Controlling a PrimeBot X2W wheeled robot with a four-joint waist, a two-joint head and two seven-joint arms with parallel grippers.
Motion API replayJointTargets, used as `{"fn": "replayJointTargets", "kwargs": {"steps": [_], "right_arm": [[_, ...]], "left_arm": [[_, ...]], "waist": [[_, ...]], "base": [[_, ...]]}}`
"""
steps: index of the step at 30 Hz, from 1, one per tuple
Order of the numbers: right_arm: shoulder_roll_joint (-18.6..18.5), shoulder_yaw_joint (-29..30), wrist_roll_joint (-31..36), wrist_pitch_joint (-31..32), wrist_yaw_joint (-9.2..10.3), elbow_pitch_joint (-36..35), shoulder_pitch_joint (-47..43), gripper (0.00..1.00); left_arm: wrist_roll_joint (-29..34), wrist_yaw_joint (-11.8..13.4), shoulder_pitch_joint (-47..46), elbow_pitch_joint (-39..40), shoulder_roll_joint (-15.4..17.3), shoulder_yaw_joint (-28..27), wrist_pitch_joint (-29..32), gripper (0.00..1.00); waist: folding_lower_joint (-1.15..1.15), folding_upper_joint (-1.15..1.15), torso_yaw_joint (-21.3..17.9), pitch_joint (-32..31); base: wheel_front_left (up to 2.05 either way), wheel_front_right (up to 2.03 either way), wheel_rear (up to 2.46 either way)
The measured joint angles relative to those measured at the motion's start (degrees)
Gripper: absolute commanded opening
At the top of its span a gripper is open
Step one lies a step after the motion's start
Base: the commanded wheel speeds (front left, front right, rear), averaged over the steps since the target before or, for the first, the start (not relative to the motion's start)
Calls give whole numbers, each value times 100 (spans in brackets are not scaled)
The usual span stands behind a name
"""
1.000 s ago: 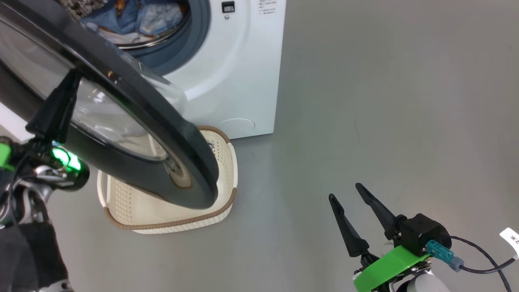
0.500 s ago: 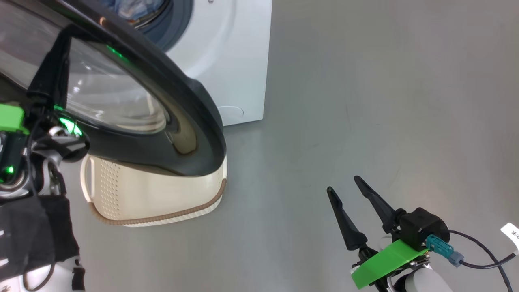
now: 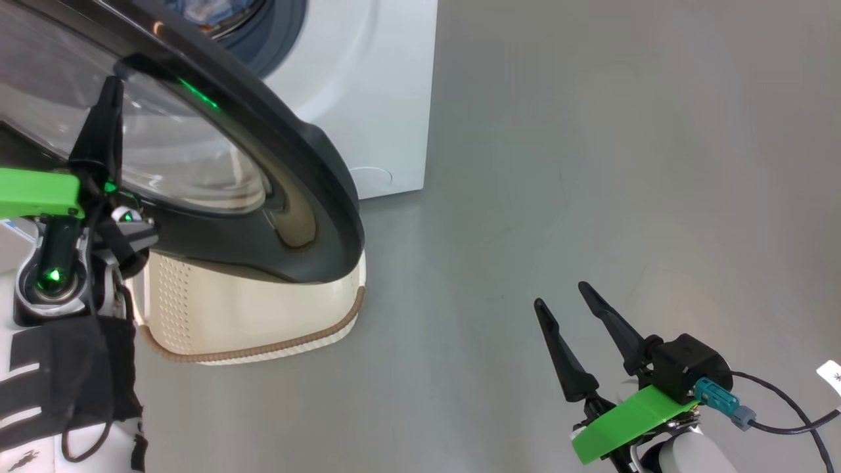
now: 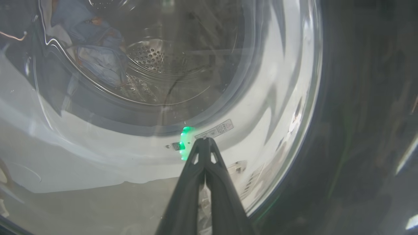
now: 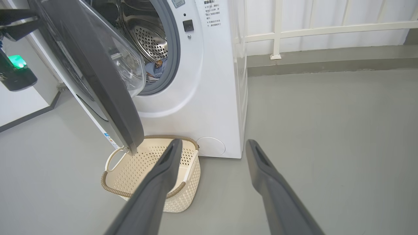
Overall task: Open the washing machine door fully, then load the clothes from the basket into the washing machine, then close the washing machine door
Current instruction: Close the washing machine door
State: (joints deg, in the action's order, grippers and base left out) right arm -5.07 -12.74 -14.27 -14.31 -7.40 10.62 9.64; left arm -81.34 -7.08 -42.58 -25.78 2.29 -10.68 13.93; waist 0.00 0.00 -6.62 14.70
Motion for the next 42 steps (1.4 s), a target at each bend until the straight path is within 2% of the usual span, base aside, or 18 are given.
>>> {"fn": "replayJointTargets", "kwargs": {"steps": [8, 20, 23, 24, 25, 26, 28, 29, 30, 35, 36, 37, 42], "right_arm": [[5, 7, 0, 0, 0, 36, -7, 100], [-2, 127, -3, 0, 0, 70, -334, 100], [-2, 187, -4, 0, 0, 51, -449, 100], [-3, 202, -10, 0, 0, 36, -490, 100], [-4, 207, -20, 0, 0, 33, -522, 100], [-4, 207, -30, 0, 0, 26, -538, 100], [-2, 210, -46, -1, 0, -8, -578, 100], [-2, 212, -46, 0, 0, -14, -598, 100], [0, 214, -46, -1, 0, -26, -617, 100], [5, 226, -44, -1, 0, -92, -636, 100], [8, 231, -43, -1, 0, -125, -652, 100], [9, 232, -43, -1, 0, -141, -668, 100], [12, 259, -36, -1, 0, -207, -794, 100]], "left_arm": [[-204, 0, 189, 238, 81, 78, -244, 0], [-240, 0, 1352, 925, 260, 274, -648, 0], [-77, 0, 1675, 1152, 416, 408, -803, 0], [19, 0, 1785, 1254, 479, 464, -892, 6], [180, 0, 1894, 1373, 560, 538, -999, 20], [309, 0, 1996, 1495, 642, 604, -1127, 36], [766, 0, 2203, 1736, 909, 840, -1440, 84], [1032, 0, 2320, 1842, 1057, 979, -1615, 96], [1219, 0, 2435, 1927, 1147, 1062, -1837, 100], [2276, -1, 2954, 2038, 1622, 1472, -2632, 100], [2881, 0, 3093, 2036, 1772, 1503, -2773, 100], [3165, 19, 3147, 2036, 1808, 1500, -2807, 100], [4635, 475, 3573, 2308, 1813, 1378, -2855, 100]], "waist": [[0, 0, 78, -220], [0, 0, 253, -833], [0, 0, 294, -991], [0, 0, 308, -1037], [0, 0, 321, -1081], [0, 0, 332, -1122], [0, 0, 349, -1187], [0, 0, 355, -1217], [0, 0, 359, -1244], [0, 0, 374, -1350], [0, 0, 377, -1373], [0, 0, 375, -1382], [0, 0, 353, -1403]], "base": [[0, 0, 0], [0, 0, 0], [0, 0, 0], [0, 0, 0], [0, 0, 0], [0, 0, 0], [0, 0, 0], [0, 0, 0], [0, 0, 0], [0, 0, 0], [0, 0, 0], [0, 0, 0], [0, 0, 0]]}}
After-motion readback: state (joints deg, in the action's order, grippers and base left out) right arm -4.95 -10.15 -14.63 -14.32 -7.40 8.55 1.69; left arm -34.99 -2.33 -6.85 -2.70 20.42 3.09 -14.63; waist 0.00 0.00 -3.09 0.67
